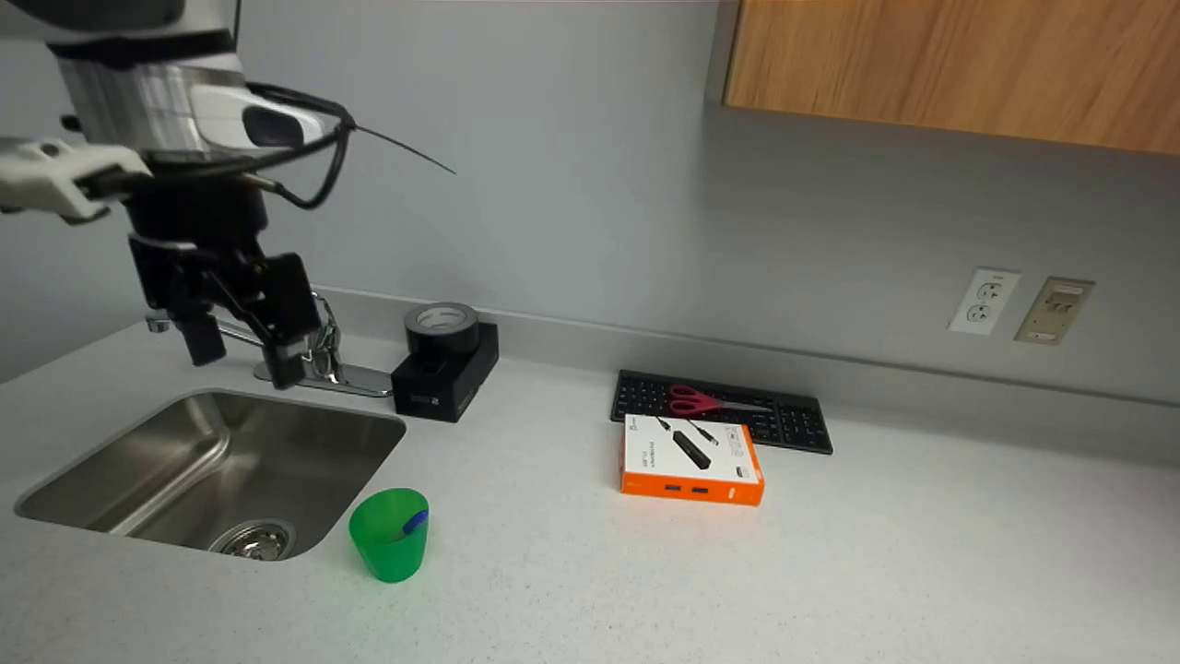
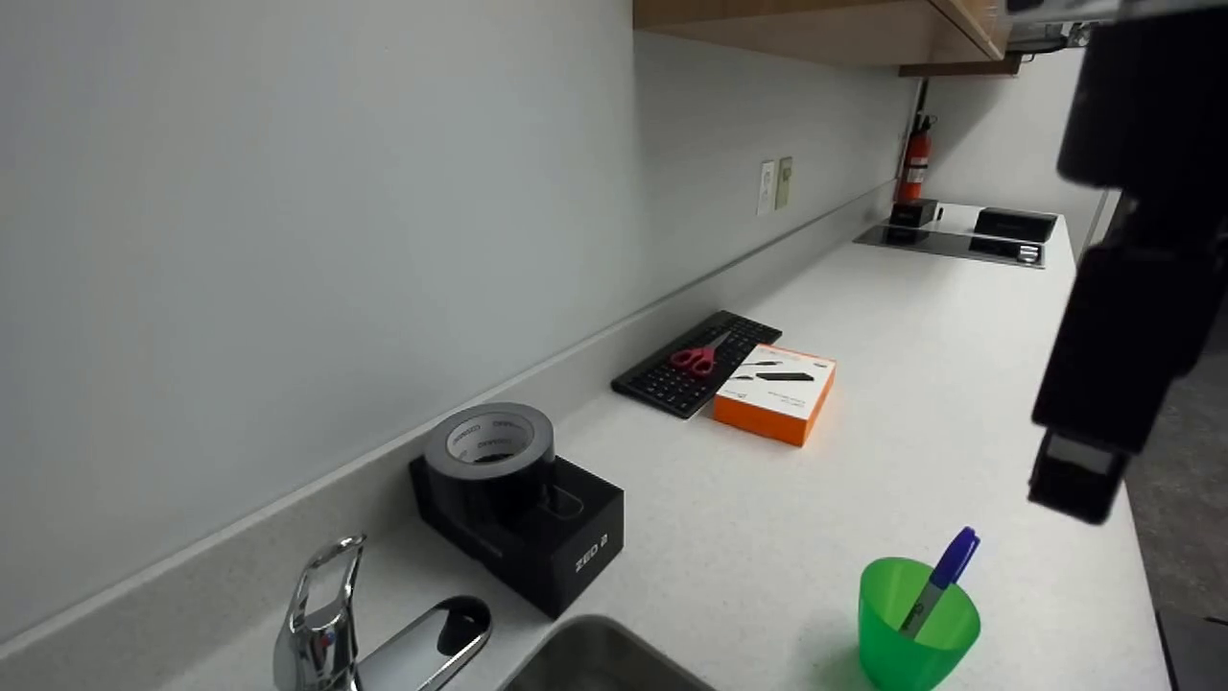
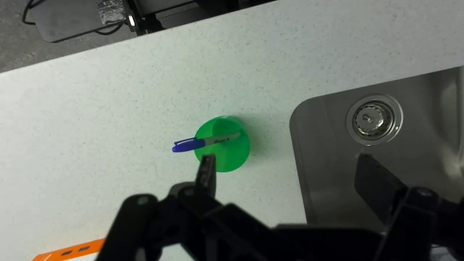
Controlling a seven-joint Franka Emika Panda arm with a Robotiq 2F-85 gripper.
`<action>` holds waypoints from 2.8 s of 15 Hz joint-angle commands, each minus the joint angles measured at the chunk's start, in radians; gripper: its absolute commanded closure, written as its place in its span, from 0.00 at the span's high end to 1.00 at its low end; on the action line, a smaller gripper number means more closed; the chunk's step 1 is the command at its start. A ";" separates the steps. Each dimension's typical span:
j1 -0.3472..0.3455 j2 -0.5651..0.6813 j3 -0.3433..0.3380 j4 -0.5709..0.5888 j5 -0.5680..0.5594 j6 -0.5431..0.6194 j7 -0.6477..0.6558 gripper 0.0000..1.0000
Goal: Remove the marker from the cup and put it on the counter
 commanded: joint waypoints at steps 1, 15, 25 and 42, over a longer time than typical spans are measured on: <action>-0.003 -0.014 -0.010 -0.082 -0.028 0.071 -0.021 1.00; -0.018 -0.036 -0.053 -0.133 -0.131 0.078 -0.179 1.00; -0.093 0.051 -0.196 -0.262 -0.139 0.401 -0.244 1.00; -0.087 0.138 -0.191 -0.275 -0.121 0.493 -0.235 1.00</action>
